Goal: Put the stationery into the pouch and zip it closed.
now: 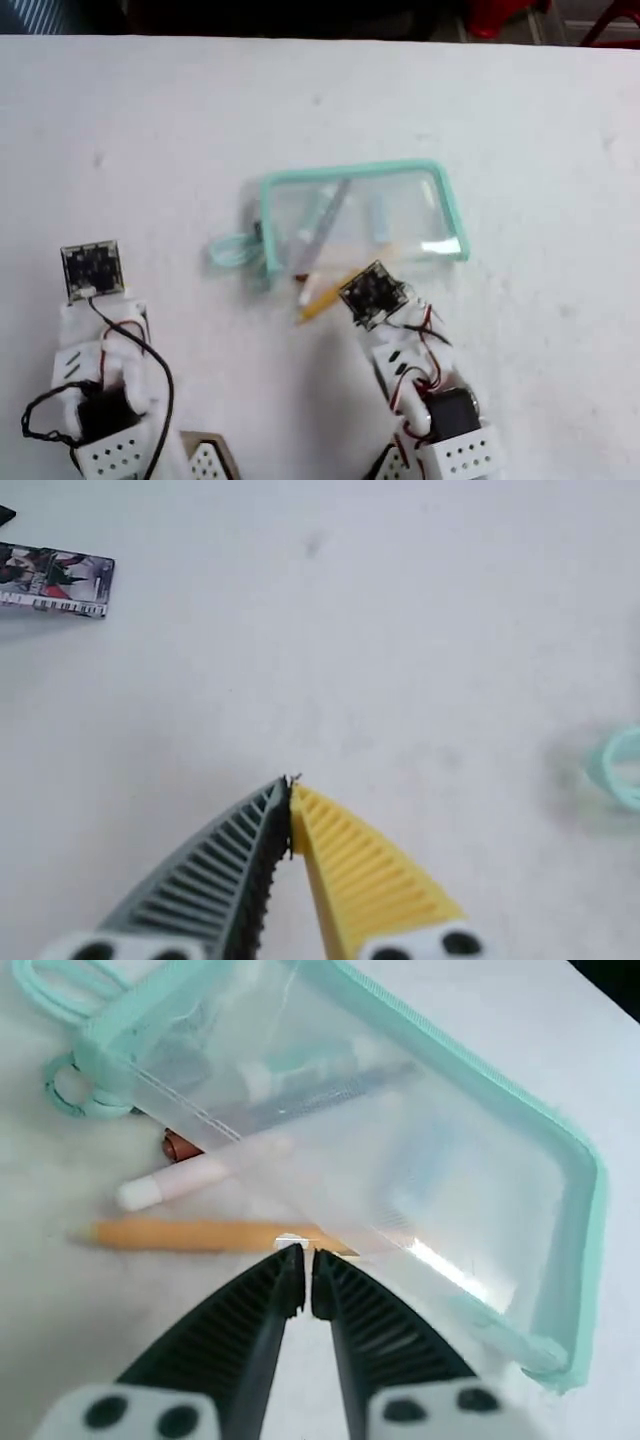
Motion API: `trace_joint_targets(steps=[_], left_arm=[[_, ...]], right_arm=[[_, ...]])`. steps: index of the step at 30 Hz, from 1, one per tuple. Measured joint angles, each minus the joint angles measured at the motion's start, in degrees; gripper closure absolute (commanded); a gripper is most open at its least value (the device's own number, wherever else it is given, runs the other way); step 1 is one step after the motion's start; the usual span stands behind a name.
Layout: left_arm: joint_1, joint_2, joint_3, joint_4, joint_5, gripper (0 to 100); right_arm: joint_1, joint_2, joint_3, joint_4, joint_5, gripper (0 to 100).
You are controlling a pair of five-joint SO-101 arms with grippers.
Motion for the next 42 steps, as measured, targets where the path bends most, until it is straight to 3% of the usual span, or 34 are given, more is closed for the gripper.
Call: trace_joint_targets(steps=[3, 9, 17, 23, 29, 33, 42], left_arm=[[-1.41, 0.00, 0.00, 0.00, 0.00, 98], [-5.01, 0.00, -0.09, 0.09, 1.93, 98], [-4.22, -0.09, -1.85, 5.45, -0.53, 98], [-3.60, -0.09, -1.85, 5.45, -0.53, 92], [-2.29, -0.09, -1.85, 4.31, -0.53, 89], [-2.37, 0.00, -0.44, 0.97, -0.53, 89], [-3.34, 0.00, -0.53, 0.35, 1.14, 89]], right_arm=[[0.00, 0.00, 0.00, 0.00, 5.01, 97.8], [-2.20, 0.00, -0.09, -4.22, 7.47, 97.8], [-2.46, 0.00, -7.38, -5.01, 7.47, 97.5], [-7.12, -0.26, -16.79, 2.11, 7.47, 86.8], [-7.74, -0.18, -18.11, 2.81, 1.67, 96.5], [-7.74, 0.26, -18.11, 4.22, 0.62, 92.5], [-7.74, 24.09, -30.68, 5.19, 0.44, 89.3]])
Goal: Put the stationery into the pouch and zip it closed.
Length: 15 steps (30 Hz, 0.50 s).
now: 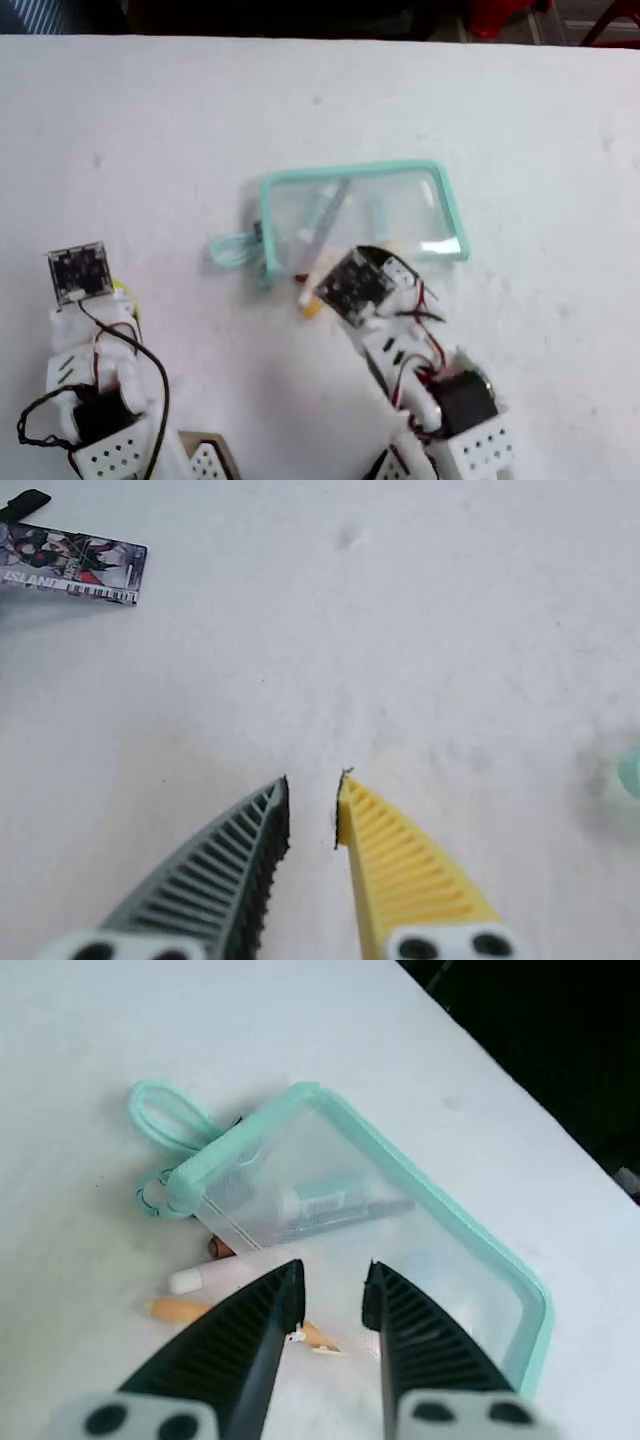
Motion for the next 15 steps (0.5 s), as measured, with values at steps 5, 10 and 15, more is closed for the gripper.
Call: trace_joint_targets(steps=[5, 10, 15], left_arm=[[-2.11, 0.00, -0.62, 2.02, 3.69, 89], [-2.29, 0.00, -0.62, 2.02, 3.78, 89], [-2.29, 0.00, -0.62, 2.02, 3.78, 89]], right_arm=[[-0.79, 17.76, -9.85, 0.00, 0.00, 89.3], [-8.70, 21.98, -12.13, 0.00, -0.26, 89.2], [-19.08, 23.47, -13.27, -2.55, -0.53, 88.9]])
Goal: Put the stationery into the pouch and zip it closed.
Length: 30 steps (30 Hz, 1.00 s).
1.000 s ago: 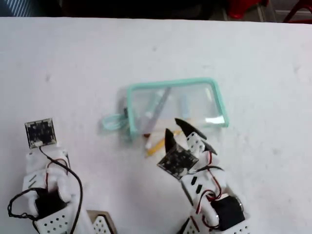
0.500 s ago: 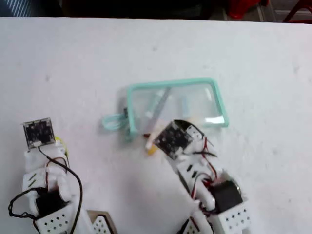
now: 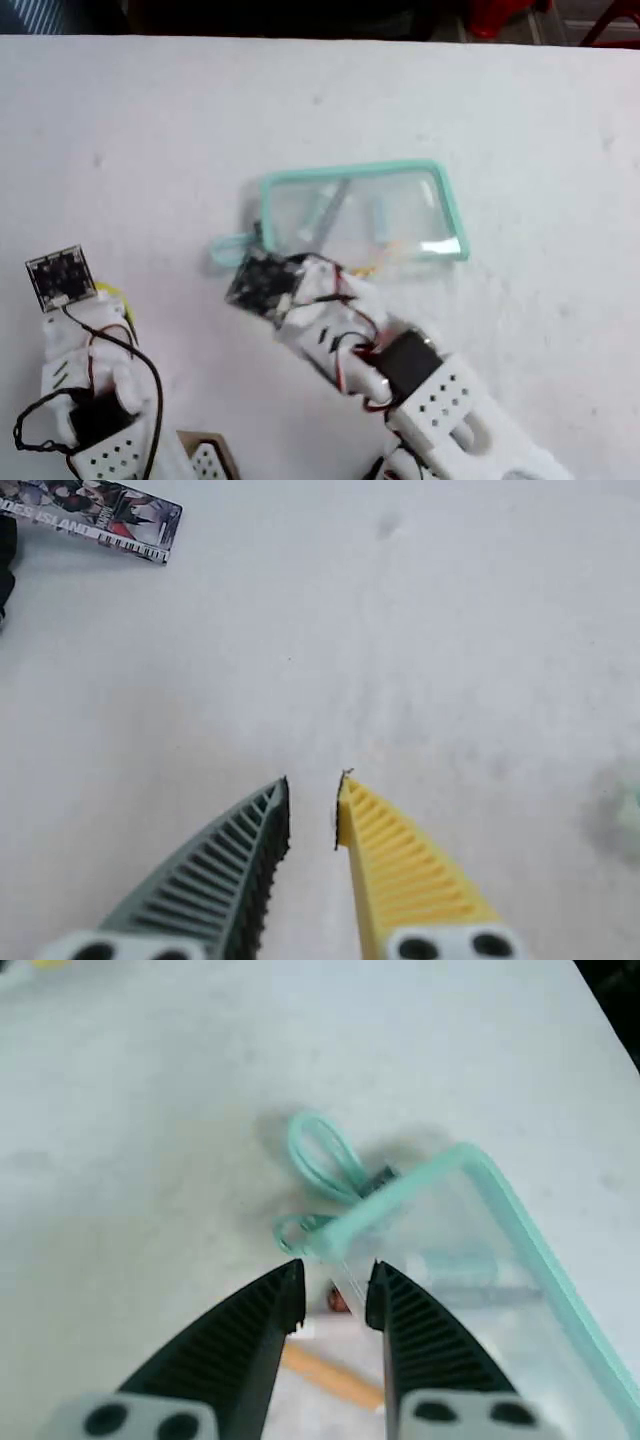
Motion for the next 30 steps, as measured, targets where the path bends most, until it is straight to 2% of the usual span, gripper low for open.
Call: trace_joint_targets(steps=[3, 10, 15, 22, 30], left_arm=[[0.00, 0.00, 0.00, 0.00, 0.00, 89], [-0.97, 0.00, 0.00, 0.00, 0.00, 89], [-4.04, 0.00, 0.00, 0.00, 0.53, 89], [-4.48, 0.00, 0.00, 0.00, 0.53, 89], [-4.48, 0.00, 0.00, 0.00, 0.53, 89]], right_arm=[[-1.05, 5.89, -3.43, -0.70, 0.00, 87.8], [-0.62, 28.92, -19.87, 1.67, 0.00, 73.5], [-0.88, 43.69, -29.98, 1.76, 0.00, 73.3], [-2.02, 62.42, -38.86, -2.46, 6.68, 73.1], [-2.20, 78.51, -50.99, -2.55, 7.38, 73.1]])
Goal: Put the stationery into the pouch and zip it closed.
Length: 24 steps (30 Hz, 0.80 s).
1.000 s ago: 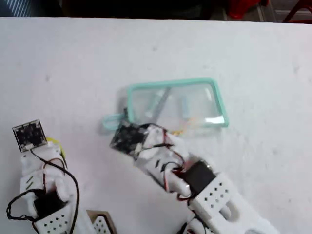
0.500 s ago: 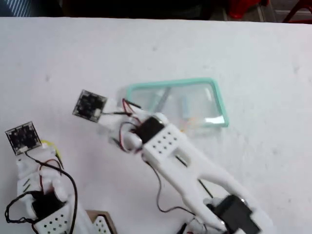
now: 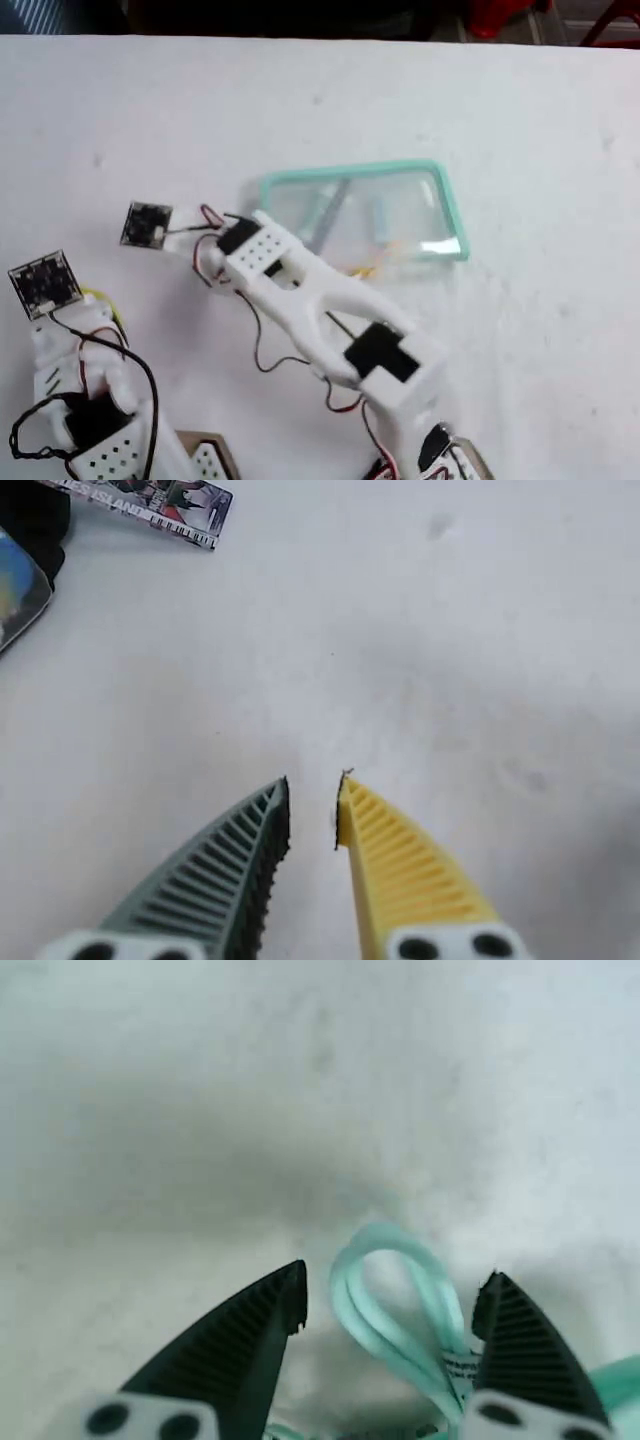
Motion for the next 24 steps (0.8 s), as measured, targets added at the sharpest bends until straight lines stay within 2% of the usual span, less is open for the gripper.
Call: trace_joint_targets(steps=[5, 14, 16, 20, 21, 24], left_arm=[[0.00, 0.00, 0.00, 0.00, 0.00, 89], [0.00, 0.00, 0.00, 0.00, 0.00, 89], [0.00, 0.00, 0.00, 0.00, 0.00, 89], [0.00, 0.00, 0.00, 0.00, 0.00, 89], [0.00, 0.00, 0.00, 0.00, 0.00, 89], [0.00, 0.00, 0.00, 0.00, 0.00, 89]], right_arm=[[0.70, 6.86, -4.04, 0.00, 0.09, 73.1], [1.85, 9.85, -7.21, 0.00, 0.18, 73.6], [2.11, 10.55, -7.74, 0.00, 0.18, 77.9], [2.37, 11.25, -8.09, 0.00, 0.18, 96.7], [2.37, 11.25, -8.09, 0.00, 0.18, 98.9], [2.81, 11.34, -8.62, -0.53, 0.18, 96.3]])
